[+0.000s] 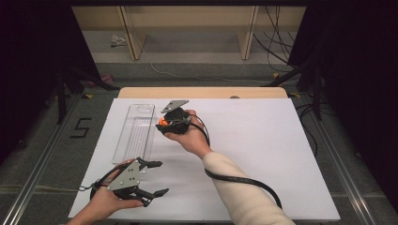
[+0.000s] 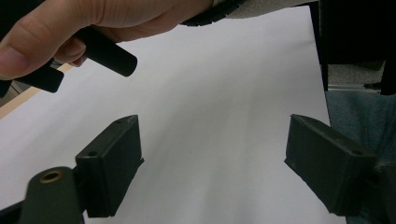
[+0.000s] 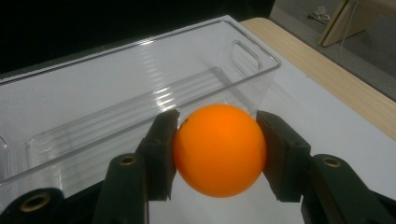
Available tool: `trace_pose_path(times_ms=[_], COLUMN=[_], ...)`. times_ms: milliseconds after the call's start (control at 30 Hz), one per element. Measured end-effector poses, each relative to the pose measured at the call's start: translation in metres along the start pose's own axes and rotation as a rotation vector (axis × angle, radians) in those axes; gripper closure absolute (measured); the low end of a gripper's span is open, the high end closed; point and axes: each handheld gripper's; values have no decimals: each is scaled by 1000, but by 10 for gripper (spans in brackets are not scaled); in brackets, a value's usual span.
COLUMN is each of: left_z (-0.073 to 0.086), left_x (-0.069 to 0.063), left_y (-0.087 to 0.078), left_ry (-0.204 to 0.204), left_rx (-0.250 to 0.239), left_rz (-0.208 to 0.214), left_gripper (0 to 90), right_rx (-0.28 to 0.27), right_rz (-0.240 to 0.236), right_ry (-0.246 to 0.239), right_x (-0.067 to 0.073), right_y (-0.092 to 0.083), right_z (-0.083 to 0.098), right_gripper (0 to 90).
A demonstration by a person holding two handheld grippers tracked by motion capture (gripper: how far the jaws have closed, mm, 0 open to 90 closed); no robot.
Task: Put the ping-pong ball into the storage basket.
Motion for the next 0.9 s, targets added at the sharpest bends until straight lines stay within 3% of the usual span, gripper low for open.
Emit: trace_pose_path(times_ms=[900], left_z=[0], left_x=[-1], left_y=[1], left_ry=[7], left_rx=[6], left_rz=[10], left_gripper=[182], right_rx=[3], right_rz=[-9], right_ry=[-12], right_x=[8], right_y=[6], right_z=[-8], right_gripper=[515])
Point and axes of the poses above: each handheld gripper's, and its own axes: y roughly forward along the jaws, z roughly out of its underside, x roughly to its left, and after that the axes turned 10 degrees about y, right-handed
